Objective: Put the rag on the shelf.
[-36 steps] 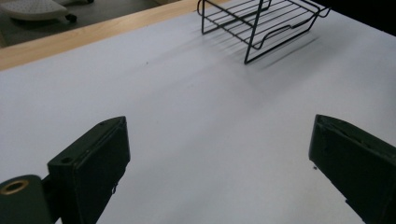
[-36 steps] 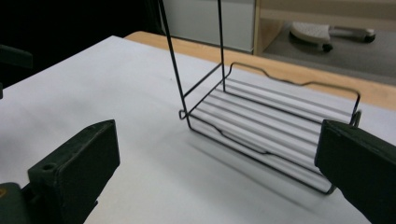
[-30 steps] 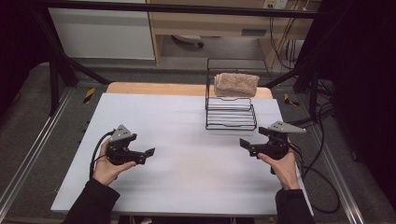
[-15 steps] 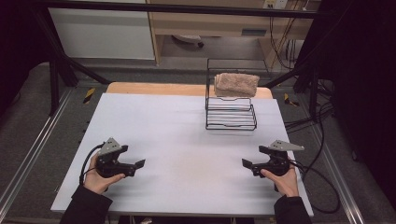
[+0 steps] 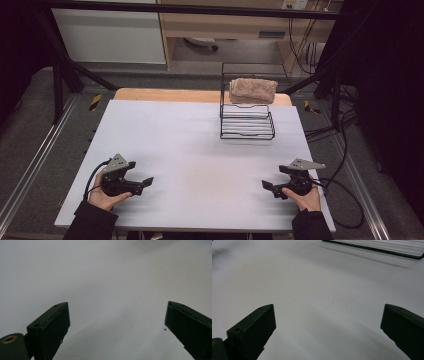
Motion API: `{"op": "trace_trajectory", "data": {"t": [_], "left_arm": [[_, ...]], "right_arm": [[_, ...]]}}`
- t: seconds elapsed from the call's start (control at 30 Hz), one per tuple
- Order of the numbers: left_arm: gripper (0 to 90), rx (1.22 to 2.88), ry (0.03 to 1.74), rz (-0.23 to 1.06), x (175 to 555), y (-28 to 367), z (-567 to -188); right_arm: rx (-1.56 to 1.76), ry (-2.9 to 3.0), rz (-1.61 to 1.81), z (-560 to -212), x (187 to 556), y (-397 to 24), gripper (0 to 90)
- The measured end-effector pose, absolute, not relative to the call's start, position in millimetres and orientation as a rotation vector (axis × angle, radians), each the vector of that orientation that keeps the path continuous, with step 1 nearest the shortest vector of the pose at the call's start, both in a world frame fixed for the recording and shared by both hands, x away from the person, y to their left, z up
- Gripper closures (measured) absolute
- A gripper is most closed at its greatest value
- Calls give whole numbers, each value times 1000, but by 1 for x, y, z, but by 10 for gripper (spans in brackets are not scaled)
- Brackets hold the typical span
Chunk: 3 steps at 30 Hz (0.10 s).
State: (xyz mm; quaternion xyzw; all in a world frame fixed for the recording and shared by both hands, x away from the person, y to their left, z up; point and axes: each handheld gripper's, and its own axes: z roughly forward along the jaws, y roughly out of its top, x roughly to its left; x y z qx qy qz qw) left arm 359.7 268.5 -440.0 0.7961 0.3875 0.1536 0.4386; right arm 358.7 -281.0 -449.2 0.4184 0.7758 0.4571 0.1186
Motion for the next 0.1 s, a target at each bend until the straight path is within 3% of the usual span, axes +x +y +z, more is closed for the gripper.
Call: {"op": "trace_trajectory", "data": {"t": [0.1], "left_arm": [[61,1977,965,377,360,269,-440]], "right_arm": [[1225,2273,1336,-449,358,-281,6]]}}
